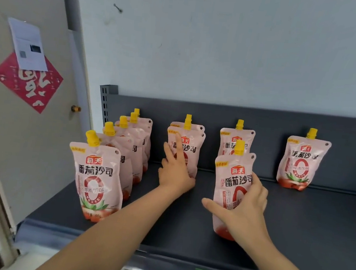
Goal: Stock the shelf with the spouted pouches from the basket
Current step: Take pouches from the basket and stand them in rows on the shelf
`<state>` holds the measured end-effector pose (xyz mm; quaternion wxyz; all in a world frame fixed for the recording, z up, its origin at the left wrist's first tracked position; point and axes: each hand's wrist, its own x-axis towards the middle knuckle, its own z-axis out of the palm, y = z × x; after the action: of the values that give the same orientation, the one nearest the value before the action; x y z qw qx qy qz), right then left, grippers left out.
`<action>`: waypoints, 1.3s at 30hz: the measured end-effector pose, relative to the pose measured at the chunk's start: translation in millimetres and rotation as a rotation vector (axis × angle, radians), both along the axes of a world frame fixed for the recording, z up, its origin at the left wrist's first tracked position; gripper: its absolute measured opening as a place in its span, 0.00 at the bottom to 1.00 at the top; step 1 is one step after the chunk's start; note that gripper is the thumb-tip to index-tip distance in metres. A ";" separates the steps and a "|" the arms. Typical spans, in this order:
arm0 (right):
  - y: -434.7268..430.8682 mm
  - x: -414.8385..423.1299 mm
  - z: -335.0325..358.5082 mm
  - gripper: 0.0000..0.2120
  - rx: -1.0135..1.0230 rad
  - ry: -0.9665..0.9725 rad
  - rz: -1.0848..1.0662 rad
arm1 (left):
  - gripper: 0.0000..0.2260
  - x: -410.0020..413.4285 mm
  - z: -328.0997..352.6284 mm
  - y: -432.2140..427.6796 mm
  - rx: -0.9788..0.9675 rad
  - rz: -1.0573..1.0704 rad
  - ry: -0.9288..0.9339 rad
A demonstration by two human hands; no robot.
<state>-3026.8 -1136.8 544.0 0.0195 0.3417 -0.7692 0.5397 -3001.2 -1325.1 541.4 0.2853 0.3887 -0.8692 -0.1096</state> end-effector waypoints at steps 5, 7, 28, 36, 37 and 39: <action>2.4 2.3 -1.1 0.60 -0.007 0.017 -0.028 | 0.56 -6.1 -0.4 -1.4 -0.039 0.014 0.047; 4.4 2.3 -1.1 0.60 -0.017 0.016 -0.030 | 0.57 -9.2 -1.0 1.0 -0.045 0.026 0.048; 18.9 5.9 8.0 0.65 0.176 -0.011 0.024 | 0.60 18.7 4.7 2.5 0.066 -0.022 -0.003; -36.5 13.6 11.0 0.60 0.139 0.021 -0.026 | 0.20 42.7 23.9 11.9 0.547 -0.138 0.504; -47.3 15.2 10.6 0.60 0.134 0.023 -0.025 | 0.14 48.4 24.1 11.9 0.608 -0.204 0.550; -70.0 18.0 10.9 0.59 0.115 0.020 -0.039 | 0.09 60.4 23.1 12.3 0.642 -0.284 0.574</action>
<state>-3008.8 -1206.8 554.9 0.0179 0.3325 -0.8052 0.4907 -2940.8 -1312.8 564.5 0.3621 0.2884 -0.7215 -0.5149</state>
